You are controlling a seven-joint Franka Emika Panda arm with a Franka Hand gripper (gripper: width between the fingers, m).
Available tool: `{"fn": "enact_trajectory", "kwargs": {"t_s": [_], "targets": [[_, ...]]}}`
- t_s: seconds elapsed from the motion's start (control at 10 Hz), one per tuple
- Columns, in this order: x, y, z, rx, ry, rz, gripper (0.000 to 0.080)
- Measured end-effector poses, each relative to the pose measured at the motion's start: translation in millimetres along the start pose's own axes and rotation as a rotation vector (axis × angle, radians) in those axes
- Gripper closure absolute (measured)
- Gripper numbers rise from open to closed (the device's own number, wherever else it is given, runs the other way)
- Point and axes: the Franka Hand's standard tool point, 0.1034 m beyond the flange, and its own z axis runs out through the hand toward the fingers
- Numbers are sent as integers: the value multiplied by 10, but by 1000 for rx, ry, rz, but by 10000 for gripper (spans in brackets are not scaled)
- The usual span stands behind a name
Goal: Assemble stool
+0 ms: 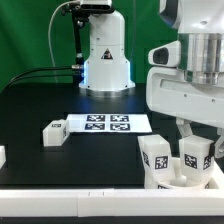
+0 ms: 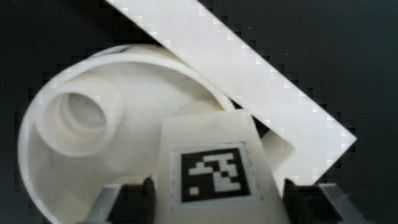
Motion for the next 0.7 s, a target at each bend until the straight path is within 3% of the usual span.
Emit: {"fn": "enact_trajectory", "kwargs": {"t_s": [0.2,0.3,0.7], "targets": [[18,-32,-3,47,-31,422,459],[65,-48,4,110,-40,674,459],[58,-46,14,115,-61,923,460]]}}
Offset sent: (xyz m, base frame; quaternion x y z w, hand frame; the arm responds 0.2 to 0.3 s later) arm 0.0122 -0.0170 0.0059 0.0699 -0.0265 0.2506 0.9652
